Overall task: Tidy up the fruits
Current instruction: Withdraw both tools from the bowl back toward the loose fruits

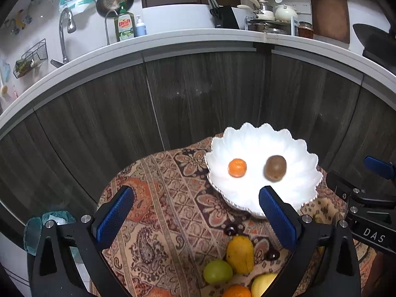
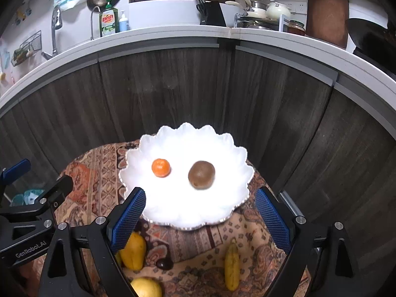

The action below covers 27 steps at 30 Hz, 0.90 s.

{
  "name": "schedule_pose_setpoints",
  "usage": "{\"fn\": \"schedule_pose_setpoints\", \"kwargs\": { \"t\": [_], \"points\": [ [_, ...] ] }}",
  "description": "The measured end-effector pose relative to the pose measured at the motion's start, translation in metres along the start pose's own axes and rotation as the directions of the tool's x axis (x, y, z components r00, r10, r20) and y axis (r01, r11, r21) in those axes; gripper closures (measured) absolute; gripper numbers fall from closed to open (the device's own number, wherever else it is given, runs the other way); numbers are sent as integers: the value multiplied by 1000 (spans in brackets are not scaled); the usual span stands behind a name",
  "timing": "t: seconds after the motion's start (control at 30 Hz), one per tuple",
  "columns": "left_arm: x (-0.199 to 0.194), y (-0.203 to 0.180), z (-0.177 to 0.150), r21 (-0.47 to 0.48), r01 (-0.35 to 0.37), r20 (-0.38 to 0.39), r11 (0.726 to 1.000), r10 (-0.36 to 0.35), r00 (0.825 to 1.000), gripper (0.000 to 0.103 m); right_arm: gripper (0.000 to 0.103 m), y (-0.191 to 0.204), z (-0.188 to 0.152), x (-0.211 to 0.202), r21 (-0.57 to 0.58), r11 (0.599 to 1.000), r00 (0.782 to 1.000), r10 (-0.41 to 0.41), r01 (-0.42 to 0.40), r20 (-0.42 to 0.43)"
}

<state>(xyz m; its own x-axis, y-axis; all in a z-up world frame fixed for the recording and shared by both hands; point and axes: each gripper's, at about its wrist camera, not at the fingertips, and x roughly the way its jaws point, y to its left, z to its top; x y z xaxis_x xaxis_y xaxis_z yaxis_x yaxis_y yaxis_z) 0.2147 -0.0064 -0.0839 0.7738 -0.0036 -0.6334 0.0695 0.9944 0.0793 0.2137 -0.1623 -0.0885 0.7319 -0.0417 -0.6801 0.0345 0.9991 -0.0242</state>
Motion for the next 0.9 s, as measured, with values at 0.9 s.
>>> {"fn": "schedule_pose_setpoints", "kwargs": {
  "t": [0.9],
  "points": [
    [-4,-9,-115,168,155,-131,974,-134,982,3,12,7,-108,-11,74,996,991,-50,59,-122]
  ]
}}
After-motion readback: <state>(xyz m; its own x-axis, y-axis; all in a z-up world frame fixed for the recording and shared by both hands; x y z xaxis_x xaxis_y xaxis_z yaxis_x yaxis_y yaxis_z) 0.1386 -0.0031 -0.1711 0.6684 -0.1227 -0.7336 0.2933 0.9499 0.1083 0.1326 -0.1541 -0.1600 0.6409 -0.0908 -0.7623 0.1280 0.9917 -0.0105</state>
